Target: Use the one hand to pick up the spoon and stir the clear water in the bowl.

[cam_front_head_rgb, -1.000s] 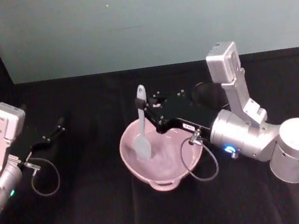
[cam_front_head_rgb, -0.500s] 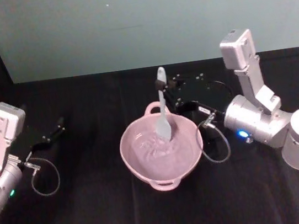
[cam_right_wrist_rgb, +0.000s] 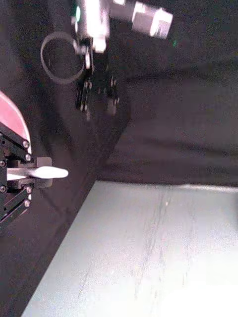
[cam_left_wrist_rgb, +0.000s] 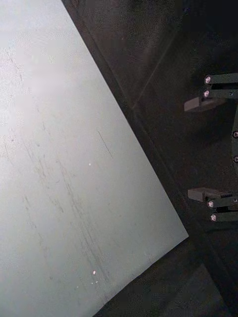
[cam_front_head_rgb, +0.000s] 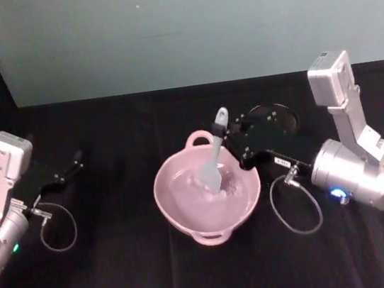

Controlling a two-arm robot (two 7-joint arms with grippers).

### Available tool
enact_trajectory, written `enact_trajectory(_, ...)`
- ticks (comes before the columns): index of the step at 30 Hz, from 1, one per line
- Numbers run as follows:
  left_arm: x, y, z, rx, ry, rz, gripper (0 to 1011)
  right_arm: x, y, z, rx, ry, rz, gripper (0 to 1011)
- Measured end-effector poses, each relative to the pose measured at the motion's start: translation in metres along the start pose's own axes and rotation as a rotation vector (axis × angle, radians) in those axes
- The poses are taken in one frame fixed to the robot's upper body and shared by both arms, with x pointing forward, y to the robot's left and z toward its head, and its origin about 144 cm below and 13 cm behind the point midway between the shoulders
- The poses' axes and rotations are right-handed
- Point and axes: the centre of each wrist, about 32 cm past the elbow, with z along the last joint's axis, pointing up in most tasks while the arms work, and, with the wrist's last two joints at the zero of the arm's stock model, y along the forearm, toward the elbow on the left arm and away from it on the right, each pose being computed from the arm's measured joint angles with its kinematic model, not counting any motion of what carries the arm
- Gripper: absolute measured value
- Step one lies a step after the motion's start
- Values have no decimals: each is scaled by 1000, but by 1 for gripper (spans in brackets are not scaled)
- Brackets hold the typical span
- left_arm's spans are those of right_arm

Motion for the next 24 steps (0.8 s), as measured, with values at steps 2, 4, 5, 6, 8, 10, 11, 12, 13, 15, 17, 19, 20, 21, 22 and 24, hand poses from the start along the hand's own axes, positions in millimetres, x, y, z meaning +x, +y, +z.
enact_trajectory(2, 0, 0, 0, 0, 0, 0, 1011, -5, -3, 3, 11, 15, 28, 117)
enact_trajectory(4, 0, 0, 0, 0, 0, 0, 1011, -8, -5, 5, 18, 25, 48, 117)
enact_trajectory(5, 0, 0, 0, 0, 0, 0, 1011, -12, -5, 7, 24, 35, 68, 117)
enact_trajectory(6, 0, 0, 0, 0, 0, 0, 1011, -14, -5, 8, 28, 39, 78, 117)
enact_trajectory(8, 0, 0, 0, 0, 0, 0, 1011, -17, -4, 9, 32, 47, 96, 117)
enact_trajectory(10, 0, 0, 0, 0, 0, 0, 1011, -21, -2, 9, 35, 56, 116, 117)
enact_trajectory(11, 0, 0, 0, 0, 0, 0, 1011, -24, 1, 9, 37, 61, 129, 117)
enact_trajectory(12, 0, 0, 0, 0, 0, 0, 1011, -25, 3, 9, 38, 62, 133, 117)
enact_trajectory(13, 0, 0, 0, 0, 0, 0, 1011, -25, 4, 9, 38, 64, 136, 117)
enact_trajectory(15, 0, 0, 0, 0, 0, 0, 1011, -26, 10, 8, 38, 69, 143, 117)
enact_trajectory(17, 0, 0, 0, 0, 0, 0, 1011, -26, 14, 7, 37, 72, 145, 117)
enact_trajectory(19, 0, 0, 0, 0, 0, 0, 1011, -25, 21, 7, 40, 73, 142, 117)
enact_trajectory(20, 0, 0, 0, 0, 0, 0, 1011, -24, 22, 6, 41, 74, 138, 117)
enact_trajectory(21, 0, 0, 0, 0, 0, 0, 1011, -23, 26, 6, 46, 72, 134, 117)
enact_trajectory(22, 0, 0, 0, 0, 0, 0, 1011, -22, 29, 5, 48, 71, 129, 117)
enact_trajectory(24, 0, 0, 0, 0, 0, 0, 1011, -20, 34, 3, 52, 68, 117, 117)
